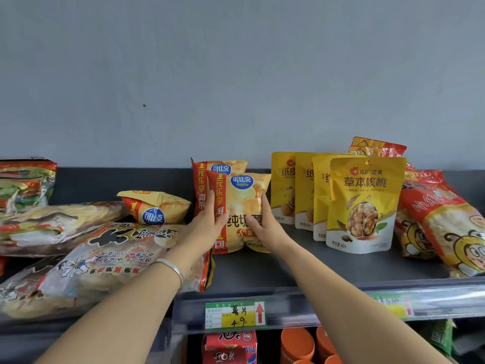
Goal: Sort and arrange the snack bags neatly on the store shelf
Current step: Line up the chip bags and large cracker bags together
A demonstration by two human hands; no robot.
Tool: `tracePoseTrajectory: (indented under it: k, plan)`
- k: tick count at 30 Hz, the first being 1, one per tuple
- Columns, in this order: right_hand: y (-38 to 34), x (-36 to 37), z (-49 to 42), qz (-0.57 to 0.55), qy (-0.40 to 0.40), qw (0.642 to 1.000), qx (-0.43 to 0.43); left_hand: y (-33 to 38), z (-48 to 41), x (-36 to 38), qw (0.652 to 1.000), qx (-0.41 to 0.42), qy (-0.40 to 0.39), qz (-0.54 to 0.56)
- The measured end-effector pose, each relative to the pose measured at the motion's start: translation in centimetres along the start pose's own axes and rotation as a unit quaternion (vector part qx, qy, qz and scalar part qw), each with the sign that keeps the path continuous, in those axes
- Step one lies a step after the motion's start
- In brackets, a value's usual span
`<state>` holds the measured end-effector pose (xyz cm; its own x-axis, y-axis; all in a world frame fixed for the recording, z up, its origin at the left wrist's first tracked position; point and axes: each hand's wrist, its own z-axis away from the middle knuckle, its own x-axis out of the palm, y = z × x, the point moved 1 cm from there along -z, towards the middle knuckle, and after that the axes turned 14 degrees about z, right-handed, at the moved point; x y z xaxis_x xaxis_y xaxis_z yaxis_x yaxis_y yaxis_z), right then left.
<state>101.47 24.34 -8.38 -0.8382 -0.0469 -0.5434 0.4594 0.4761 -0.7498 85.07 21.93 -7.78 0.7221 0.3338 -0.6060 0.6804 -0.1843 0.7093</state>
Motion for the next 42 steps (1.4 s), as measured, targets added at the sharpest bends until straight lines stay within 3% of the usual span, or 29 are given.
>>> tracePoseTrajectory:
  k: [3, 7, 10, 13, 18, 21, 26, 31, 34, 38, 42]
  plan:
    - [0.6, 0.6, -0.3, 0.023, 0.007, 0.999, 0.030, 0.0, 0.1, 0.3, 1.000, -0.016, -0.012, -0.011]
    - [0.0, 0.2, 0.1, 0.131, 0.094, 0.986, 0.035, 0.7, 0.6, 0.1, 0.999, 0.002, 0.031, 0.013]
    - [-0.7, -0.7, 0.8, 0.257, 0.183, 0.949, -0.002, 0.9, 1.0, -0.6, 0.998, 0.015, 0.042, 0.042]
    - [-2.3, -1.0, 0.9, 0.368, 0.225, 0.899, -0.070, 0.8, 1.2, -2.1, 0.998, 0.041, 0.036, 0.002]
    - [-6.7, 1.8, -0.2, 0.449, 0.199, 0.845, -0.214, -0.7, 0.6, -7.4, 0.993, 0.067, 0.067, -0.070]
    - [-9.2, 5.1, -1.9, 0.457, 0.114, 0.850, -0.237, -2.6, 0.2, -11.1, 0.988, 0.068, 0.087, -0.112]
    - [-12.0, 10.6, -5.9, 0.493, 0.002, 0.852, -0.176, -6.0, -1.1, -16.3, 0.976, 0.063, 0.080, -0.194]
    - [-13.0, 14.4, -9.4, 0.552, -0.047, 0.827, -0.092, -8.3, -3.0, -19.0, 0.972, 0.055, 0.011, -0.226]
    - [-13.3, 16.2, -10.6, 0.575, -0.069, 0.812, -0.064, -9.5, -4.4, -19.5, 0.981, 0.023, -0.053, -0.186]
    - [-13.5, 17.9, -11.7, 0.571, -0.050, 0.819, -0.036, -10.3, -6.0, -20.0, 0.988, 0.005, -0.117, -0.102]
    - [-14.0, 17.7, -11.9, 0.573, 0.011, 0.818, -0.047, -11.2, -6.9, -20.6, 0.993, 0.024, -0.104, -0.046]
